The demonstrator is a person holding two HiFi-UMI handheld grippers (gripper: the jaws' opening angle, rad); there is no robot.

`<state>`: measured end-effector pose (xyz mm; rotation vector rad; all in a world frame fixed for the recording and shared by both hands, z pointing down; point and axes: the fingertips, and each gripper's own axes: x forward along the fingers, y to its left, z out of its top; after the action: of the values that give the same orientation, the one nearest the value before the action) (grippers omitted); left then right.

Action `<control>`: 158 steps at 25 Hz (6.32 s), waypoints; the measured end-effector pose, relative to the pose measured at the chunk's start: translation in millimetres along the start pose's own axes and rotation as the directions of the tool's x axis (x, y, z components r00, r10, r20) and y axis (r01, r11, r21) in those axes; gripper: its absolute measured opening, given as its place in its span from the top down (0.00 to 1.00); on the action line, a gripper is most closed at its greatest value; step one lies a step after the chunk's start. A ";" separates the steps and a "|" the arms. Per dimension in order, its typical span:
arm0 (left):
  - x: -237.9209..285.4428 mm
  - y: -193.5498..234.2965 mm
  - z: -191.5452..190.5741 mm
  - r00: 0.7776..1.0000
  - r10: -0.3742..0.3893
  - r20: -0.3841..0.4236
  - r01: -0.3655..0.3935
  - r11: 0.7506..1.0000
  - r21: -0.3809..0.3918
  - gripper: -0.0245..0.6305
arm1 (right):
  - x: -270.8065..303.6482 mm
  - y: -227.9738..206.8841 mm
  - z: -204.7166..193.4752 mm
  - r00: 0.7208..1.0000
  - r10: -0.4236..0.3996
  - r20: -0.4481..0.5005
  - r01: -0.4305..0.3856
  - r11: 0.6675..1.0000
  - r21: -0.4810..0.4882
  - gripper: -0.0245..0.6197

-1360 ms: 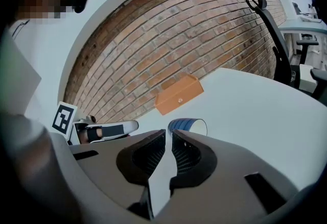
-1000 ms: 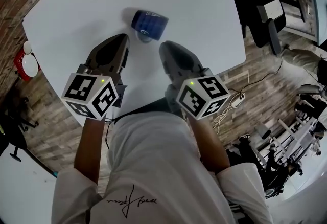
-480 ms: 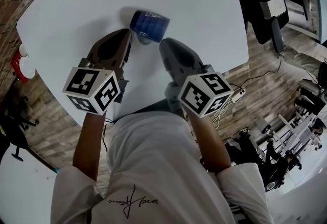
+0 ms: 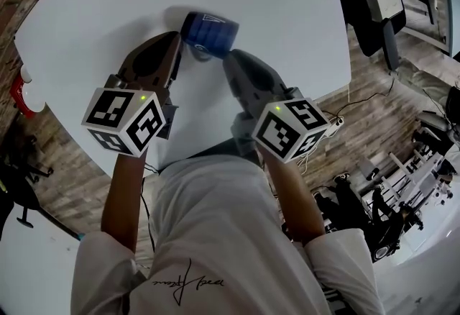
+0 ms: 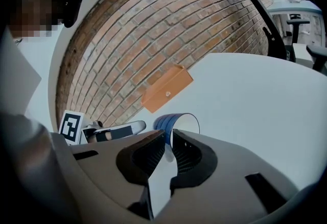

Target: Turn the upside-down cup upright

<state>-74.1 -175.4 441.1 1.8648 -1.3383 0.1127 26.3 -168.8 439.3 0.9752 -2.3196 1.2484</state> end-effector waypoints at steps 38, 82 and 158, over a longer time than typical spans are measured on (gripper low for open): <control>12.7 6.7 -6.4 0.999 -0.036 -0.037 0.035 0.999 -0.014 0.95 | 11.1 13.4 -8.3 0.990 0.138 -0.011 -0.137 0.986 0.097 0.93; 15.0 -6.2 -23.8 0.992 -0.076 -0.102 0.074 0.997 -0.022 0.95 | -12.1 21.0 -18.5 0.986 0.120 -0.117 -0.129 0.989 -0.067 0.93; 0.2 26.6 -41.1 0.990 -0.036 -0.133 0.024 0.995 -0.097 0.95 | 26.5 71.6 -6.3 0.955 0.225 -0.193 -0.261 0.947 -0.186 0.93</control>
<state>-80.7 -151.3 483.2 1.7647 -1.2023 0.1540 -43.1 -147.2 415.0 0.5027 -2.4281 1.0947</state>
